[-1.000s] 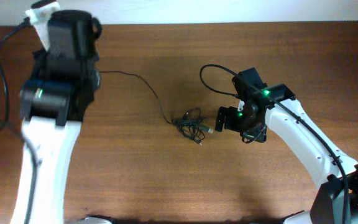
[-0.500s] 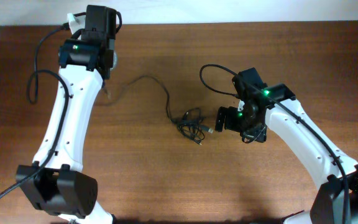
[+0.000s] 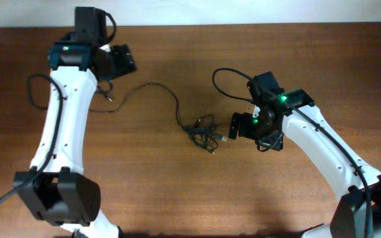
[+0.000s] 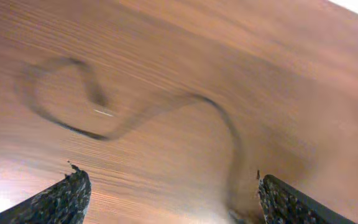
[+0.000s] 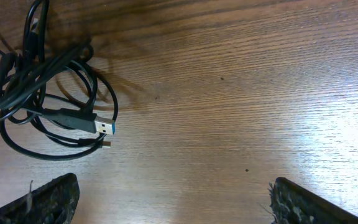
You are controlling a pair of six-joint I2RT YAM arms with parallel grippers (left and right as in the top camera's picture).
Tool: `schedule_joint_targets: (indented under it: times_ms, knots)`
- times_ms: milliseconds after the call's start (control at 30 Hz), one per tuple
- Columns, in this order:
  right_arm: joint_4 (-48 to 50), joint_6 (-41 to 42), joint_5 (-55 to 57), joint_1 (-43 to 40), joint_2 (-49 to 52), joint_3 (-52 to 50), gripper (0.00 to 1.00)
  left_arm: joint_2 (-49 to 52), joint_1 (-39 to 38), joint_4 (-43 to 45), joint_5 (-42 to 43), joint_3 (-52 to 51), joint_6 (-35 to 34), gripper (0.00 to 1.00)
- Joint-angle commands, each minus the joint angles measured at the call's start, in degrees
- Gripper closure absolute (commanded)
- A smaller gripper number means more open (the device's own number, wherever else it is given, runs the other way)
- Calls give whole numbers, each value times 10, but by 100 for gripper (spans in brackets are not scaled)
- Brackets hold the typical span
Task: Untangle cables
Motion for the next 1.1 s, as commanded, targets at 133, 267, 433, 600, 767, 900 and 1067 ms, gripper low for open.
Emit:
schedule_joint_targets:
  times_ms: [133,267,433,600,767,900,1067]
  knots:
    - [-5,3,3,-1,2,-4,1,115,-86,-12,105,3,-2,16]
    - [-5,3,3,-1,2,-4,1,164,-108,-19,106,3,-3,29]
    - [-4,3,3,-1,2,-4,1,209,-132,-33,82,3,-4,35]
    - [-2,3,3,-1,2,-4,1,237,-156,-31,49,2,-4,37]
    - [-5,3,3,-1,2,-4,1,273,-171,-31,4,2,-19,37]
    - [-4,3,3,-1,2,-4,1,290,-171,-31,4,2,-19,47]
    - [-5,3,3,-1,2,-4,1,299,-171,-22,4,2,-19,76]
